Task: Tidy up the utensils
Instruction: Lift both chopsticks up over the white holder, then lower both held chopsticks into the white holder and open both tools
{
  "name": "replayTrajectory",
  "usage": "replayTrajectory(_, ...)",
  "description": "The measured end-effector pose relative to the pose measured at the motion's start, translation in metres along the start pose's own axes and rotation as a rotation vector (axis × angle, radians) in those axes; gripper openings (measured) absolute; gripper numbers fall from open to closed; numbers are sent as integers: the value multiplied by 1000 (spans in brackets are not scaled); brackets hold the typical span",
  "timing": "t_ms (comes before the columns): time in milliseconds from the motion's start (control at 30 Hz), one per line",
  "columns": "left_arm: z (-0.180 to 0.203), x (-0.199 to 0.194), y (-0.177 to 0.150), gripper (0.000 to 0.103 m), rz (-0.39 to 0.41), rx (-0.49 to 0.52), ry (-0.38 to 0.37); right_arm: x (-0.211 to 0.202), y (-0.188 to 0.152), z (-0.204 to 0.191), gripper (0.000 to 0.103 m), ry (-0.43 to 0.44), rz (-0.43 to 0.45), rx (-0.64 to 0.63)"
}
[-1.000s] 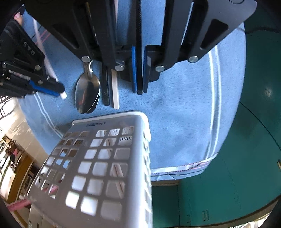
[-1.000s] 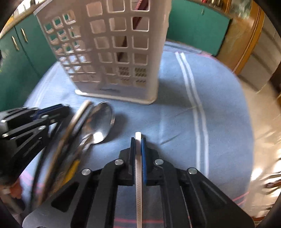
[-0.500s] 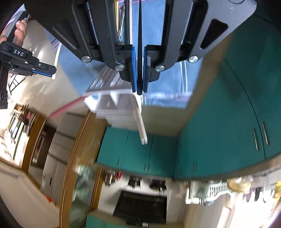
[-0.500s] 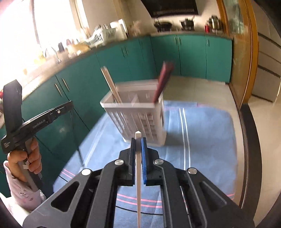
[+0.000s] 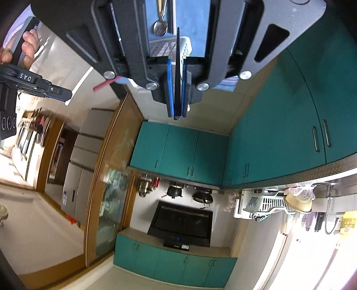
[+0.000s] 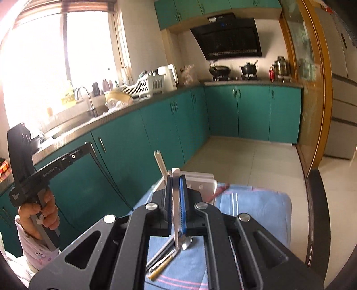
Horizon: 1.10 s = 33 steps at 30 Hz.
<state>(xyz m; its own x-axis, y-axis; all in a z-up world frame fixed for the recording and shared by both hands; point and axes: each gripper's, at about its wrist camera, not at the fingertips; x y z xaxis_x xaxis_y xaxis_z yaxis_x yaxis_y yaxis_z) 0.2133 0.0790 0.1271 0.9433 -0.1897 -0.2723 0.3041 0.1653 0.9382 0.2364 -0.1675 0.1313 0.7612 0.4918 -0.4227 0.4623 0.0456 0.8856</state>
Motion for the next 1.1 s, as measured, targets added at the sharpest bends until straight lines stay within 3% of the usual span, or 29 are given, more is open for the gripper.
replayTrajectory(300,-16,5,49,6,113,-156,-76,-23,62,2,7,-21,158,34)
replayTrajectory(400,-22,21,58,6,154,-204,-29,-23,75,1,7,-81,221,24)
replayTrajectory(500,-26,45,56,6,138,-208,33,-8,79,0,7,-138,236,7)
replayTrajectory(667,-28,80,32,6,77,-208,84,30,68,5,7,-184,193,-3)
replayTrajectory(867,-25,103,14,6,31,-196,88,64,46,15,7,-188,131,14)
replayTrajectory(1100,-12,113,-6,6,1,-146,83,73,23,15,7,-191,106,16)
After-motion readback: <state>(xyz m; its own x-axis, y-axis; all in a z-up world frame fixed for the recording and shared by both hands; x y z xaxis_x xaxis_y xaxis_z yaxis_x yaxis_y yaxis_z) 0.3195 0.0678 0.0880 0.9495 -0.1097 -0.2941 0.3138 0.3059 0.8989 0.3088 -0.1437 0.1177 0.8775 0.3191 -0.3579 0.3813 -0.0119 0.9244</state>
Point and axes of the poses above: each gripper's, at about its wrist camera, not at the fingertips, and x roughly the way its jaws point, z to its right, y to its top, and after that the axes turned 1 degree about x, right-handed
